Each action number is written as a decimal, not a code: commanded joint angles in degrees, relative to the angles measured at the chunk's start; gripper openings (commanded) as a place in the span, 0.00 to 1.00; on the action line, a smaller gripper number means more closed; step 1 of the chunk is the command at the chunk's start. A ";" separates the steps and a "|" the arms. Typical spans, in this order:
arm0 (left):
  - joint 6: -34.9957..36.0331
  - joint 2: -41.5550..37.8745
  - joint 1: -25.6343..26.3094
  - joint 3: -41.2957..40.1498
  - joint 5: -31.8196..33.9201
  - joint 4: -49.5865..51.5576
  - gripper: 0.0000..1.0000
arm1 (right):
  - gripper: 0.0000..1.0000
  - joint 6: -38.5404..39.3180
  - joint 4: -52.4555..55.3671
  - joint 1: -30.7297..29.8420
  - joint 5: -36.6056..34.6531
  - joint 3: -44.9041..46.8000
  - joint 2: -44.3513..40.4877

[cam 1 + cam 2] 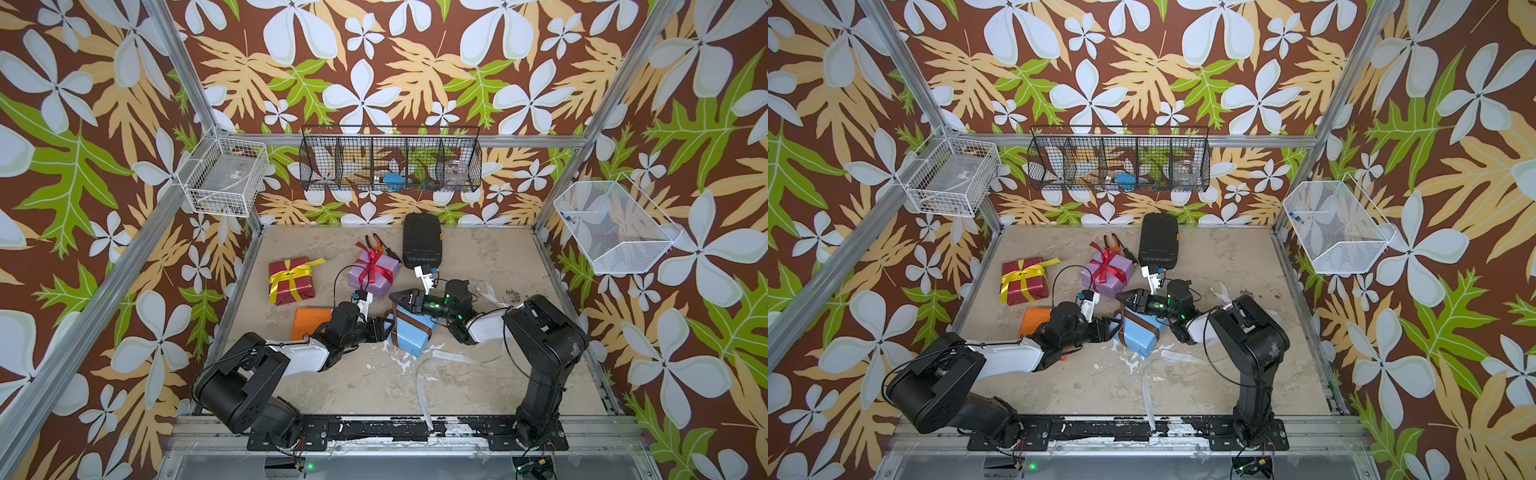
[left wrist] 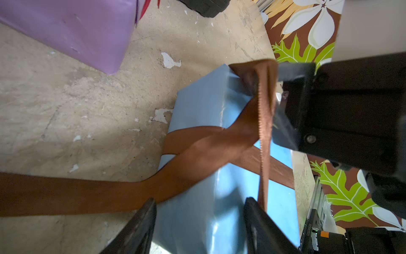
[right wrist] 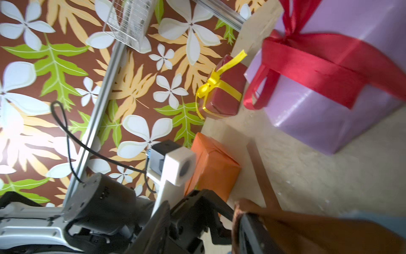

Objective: Untie the ribbon bows on the gift boxes
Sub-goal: Untie the ribbon from the gift box.

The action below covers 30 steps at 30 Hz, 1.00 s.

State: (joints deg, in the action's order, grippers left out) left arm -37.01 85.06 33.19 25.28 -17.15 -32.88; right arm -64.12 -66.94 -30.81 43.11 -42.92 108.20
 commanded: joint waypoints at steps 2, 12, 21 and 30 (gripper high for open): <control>1.42 0.58 0.12 -0.57 -0.55 6.38 0.65 | 0.49 1.35 -6.37 0.03 -1.37 -1.89 -2.46; 2.04 -0.57 0.12 -2.68 -0.56 7.46 0.65 | 0.50 7.61 1.72 1.95 -4.64 -5.99 -9.87; 1.73 -0.18 0.12 -1.90 -0.77 7.82 0.65 | 0.51 13.10 7.08 6.21 -8.26 -4.34 -18.40; 1.38 0.98 0.12 -0.89 -1.31 7.81 0.65 | 0.51 17.55 14.13 13.32 -9.07 -0.79 -24.57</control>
State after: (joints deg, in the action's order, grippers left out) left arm -37.06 85.21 33.21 24.49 -18.87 -34.09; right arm -49.01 -54.83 -18.55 34.46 -44.60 84.84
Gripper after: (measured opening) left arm 0.654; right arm 0.513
